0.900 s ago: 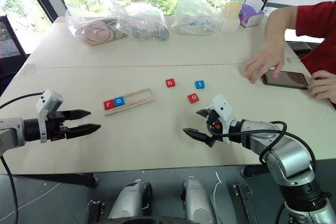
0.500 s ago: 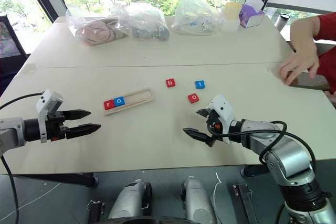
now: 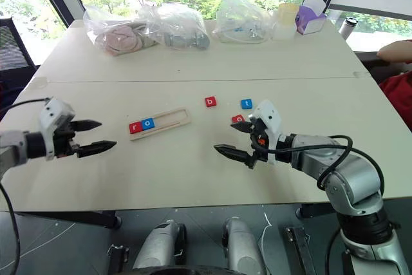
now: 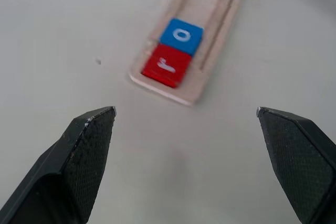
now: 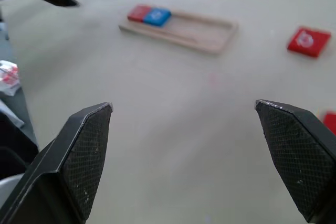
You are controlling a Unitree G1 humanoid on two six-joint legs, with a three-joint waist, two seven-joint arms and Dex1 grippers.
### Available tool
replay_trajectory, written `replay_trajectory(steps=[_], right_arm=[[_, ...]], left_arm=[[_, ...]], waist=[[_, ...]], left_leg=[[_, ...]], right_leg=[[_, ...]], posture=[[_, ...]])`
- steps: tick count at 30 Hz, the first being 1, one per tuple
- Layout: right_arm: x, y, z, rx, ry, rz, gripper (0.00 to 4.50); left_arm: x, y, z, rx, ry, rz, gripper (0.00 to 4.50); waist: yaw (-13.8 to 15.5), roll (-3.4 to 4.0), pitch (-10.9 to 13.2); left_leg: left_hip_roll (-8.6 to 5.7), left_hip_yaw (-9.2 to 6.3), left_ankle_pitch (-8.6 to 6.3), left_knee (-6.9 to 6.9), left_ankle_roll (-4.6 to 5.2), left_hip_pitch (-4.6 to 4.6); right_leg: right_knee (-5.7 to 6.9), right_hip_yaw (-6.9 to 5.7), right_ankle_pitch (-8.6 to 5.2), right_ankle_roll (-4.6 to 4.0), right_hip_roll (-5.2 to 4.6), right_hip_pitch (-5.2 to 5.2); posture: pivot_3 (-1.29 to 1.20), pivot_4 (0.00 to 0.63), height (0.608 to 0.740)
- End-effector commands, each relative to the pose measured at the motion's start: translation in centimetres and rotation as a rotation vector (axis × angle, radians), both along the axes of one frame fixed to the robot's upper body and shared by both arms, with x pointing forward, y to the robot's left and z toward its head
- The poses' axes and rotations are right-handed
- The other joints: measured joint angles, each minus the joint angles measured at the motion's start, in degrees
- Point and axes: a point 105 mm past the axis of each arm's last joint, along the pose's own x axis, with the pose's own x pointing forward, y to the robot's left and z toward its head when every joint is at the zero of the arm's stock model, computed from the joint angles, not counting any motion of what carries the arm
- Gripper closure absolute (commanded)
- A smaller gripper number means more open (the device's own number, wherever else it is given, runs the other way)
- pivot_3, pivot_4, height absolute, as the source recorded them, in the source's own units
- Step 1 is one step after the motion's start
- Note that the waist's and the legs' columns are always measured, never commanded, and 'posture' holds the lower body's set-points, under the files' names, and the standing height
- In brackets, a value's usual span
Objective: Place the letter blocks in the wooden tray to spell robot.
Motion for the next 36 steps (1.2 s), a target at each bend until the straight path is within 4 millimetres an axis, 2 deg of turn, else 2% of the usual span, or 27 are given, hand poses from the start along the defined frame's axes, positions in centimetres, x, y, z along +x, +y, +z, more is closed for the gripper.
replay_trajectory(steps=[1, 7, 16, 21, 24, 27, 30, 36], right_arm=[[-2.1, 2.0, 0.2, -0.044, -0.02, 0.124, 0.03], [-2.5, 1.9, -0.9, -0.074, -0.025, 0.102, 0.03], [-3.0, 1.7, -1.9, -0.074, -0.012, 0.08, 0.03], [-2.7, 1.6, -2.0, -0.075, -0.018, 0.051, 0.03], [-2.6, 1.7, -1.9, -0.074, -0.023, 0.045, 0.03], [-2.5, 1.7, -1.9, -0.075, -0.025, 0.039, 0.0], [-2.4, 1.5, -1.7, -0.076, -0.026, 0.036, 0.0], [-1.9, 1.0, -1.2, -0.077, -0.028, 0.021, 0.0]], left_arm=[[2.2, -0.2, -0.8, 0.055, 0.001, -0.081, 0.0], [4.7, -1.7, -2.3, 0.05, 0.034, -0.167, 0.0], [5.6, -3.8, -3.9, 0.062, 0.053, -0.256, 0.0], [5.1, -3.6, -7.7, 0.263, 0.078, -0.309, 0.0], [4.6, -3.2, -8.9, 0.29, 0.107, -0.315, 0.0], [4.2, -3.4, -9.2, 0.227, 0.135, -0.307, 0.77], [4.3, -3.4, -8.9, 0.179, 0.137, -0.278, 1.95], [4.6, -4.0, -7.5, 0.11, 0.119, -0.293, 2.05]], waist=[[0.2, -0.08, -0.1], [0.6, -0.14, -0.1], [0.8, -0.17, -0.1], [0.9, -0.18, -0.3], [0.9, 0.06, -1.0], [0.8, 0.3, -1.2], [0.8, 0.36, -1.3], [0.7, 0.43, -1.3]], left_leg=[[0.0, 0.04, 0.0, -0.01, 0.0, 0.0], [-0.03, 0.39, -0.01, 0.05, 0.05, -0.08], [-0.01, 0.37, -0.01, 0.15, 0.05, -0.06], [-0.01, 0.36, -0.01, 0.16, 0.05, 0.05], [-0.01, 0.36, -0.01, 0.15, 0.05, 0.18], [0.0, 0.37, -0.01, 0.15, 0.05, 0.4], [0.03, 0.34, -0.02, 0.07, 0.04, 0.94], [0.1, 0.09, -0.02, 0.01, 0.03, 1.05]], right_leg=[[-0.02, -0.01, 0.0, 0.0, 0.03, 0.02], [-0.01, 0.04, -0.01, 0.07, 0.04, -0.03], [0.09, 0.05, -0.01, 0.08, 0.06, -0.02], [0.1, 0.05, -0.01, 0.08, 0.05, 0.09], [0.1, 0.05, -0.01, 0.07, 0.02, 0.24], [0.09, 0.05, -0.03, 0.07, 0.0, 0.43], [0.08, 0.05, -0.16, 0.26, 0.0, 0.86], [0.06, 0.04, -0.17, 0.25, -0.01, 0.92]], posture=[[0.0, 0.15, 0.74], [0.0, 0.15, 0.74], [0.0, 0.15, 0.74], [0.0, 0.15, 0.74], [0.0, 0.15, 0.74], [0.0, 0.15, 0.74], [0.0, 0.15, 0.74], [0.0, 0.15, 0.74]])
